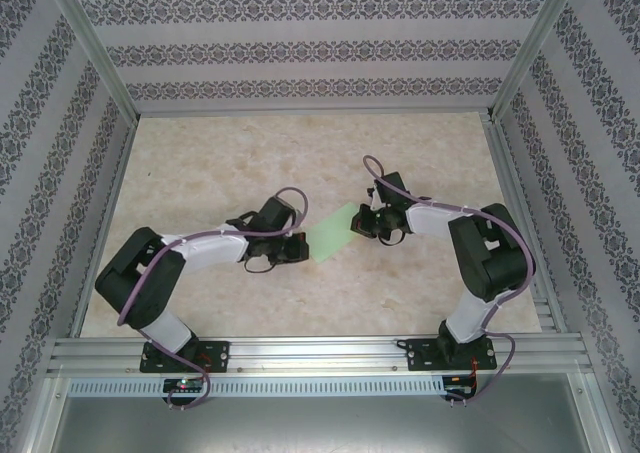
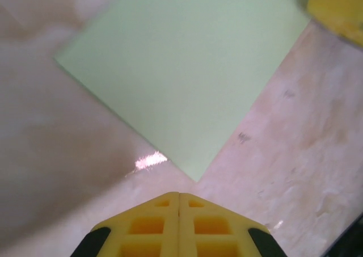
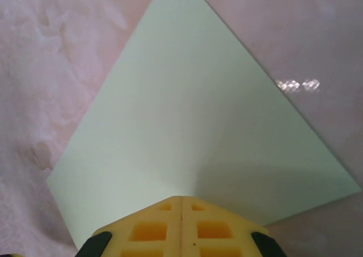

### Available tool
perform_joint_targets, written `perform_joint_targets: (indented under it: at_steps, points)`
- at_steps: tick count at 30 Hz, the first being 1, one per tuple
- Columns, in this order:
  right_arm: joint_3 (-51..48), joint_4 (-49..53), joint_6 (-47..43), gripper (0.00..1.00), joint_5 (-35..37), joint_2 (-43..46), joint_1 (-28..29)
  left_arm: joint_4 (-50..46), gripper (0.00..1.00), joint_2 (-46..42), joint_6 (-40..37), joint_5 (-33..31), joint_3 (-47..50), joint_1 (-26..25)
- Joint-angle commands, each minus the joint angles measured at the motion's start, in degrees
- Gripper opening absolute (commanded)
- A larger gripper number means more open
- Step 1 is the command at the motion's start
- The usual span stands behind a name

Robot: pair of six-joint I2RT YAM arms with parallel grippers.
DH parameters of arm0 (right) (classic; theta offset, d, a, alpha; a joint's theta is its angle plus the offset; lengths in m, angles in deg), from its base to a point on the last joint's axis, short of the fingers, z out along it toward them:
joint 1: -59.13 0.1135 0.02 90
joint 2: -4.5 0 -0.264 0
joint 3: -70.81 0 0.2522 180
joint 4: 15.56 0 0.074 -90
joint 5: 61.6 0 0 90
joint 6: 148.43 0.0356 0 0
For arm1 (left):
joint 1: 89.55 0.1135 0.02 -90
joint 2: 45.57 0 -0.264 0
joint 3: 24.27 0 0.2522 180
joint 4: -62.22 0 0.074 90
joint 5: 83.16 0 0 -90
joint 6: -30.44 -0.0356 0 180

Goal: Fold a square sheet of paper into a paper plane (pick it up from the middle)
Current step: First fold in half a square sheet of paper at the center of the table, then rotate the paper at the center of the table.

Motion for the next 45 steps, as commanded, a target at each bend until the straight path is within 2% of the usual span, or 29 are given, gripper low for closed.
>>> perform_joint_targets:
  at_steps: [1, 6, 9, 15, 26, 31, 35, 39, 42, 45]
  points:
    - [5.1, 6.1, -1.5, 0.02, 4.6, 3.0, 3.1, -4.0, 0.09, -3.5, -1.6, -0.1, -3.3, 5.2]
    - [12.4, 14.2, 1.2, 0.21, 14.8, 0.7, 9.8, -6.5, 0.35, -3.8, 1.0, -0.9, -4.9, 13.2]
    - [16.9, 16.4, 2.9, 0.23, 18.0, -2.6, 13.4, -9.4, 0.45, -3.2, 1.2, -2.0, -6.0, 17.1]
    - [25.3, 20.7, 3.6, 0.25, 18.8, -11.0, 18.7, -11.9, 0.56, -3.7, 0.8, -2.7, -6.4, 21.5]
    - [27.2, 22.9, 2.1, 0.26, 16.1, -16.8, 23.8, -13.0, 0.62, -3.3, 0.3, -4.3, -5.8, 22.5]
    - [22.8, 26.0, -4.2, 0.26, 12.7, -16.1, 26.7, -13.1, 0.62, -3.3, -0.3, -5.0, -4.5, 22.6]
    - [16.9, 29.6, -12.3, 0.26, 9.2, -11.5, 27.4, -13.0, 0.61, -3.1, -0.4, -4.3, -4.6, 22.6]
    - [15.3, 31.6, -14.9, 0.30, 14.0, -4.1, 25.0, -11.5, 0.62, -2.7, 0.1, -2.5, -4.3, 22.6]
    - [15.8, 27.9, -8.4, 0.43, 19.7, 0.8, 22.4, -11.2, 0.62, -1.9, 0.2, -0.7, -4.7, 22.3]
    - [15.9, 25.7, -0.8, 0.50, 26.3, 2.3, 20.7, -11.2, 0.62, -1.7, 0.0, 0.3, -5.0, 21.7]
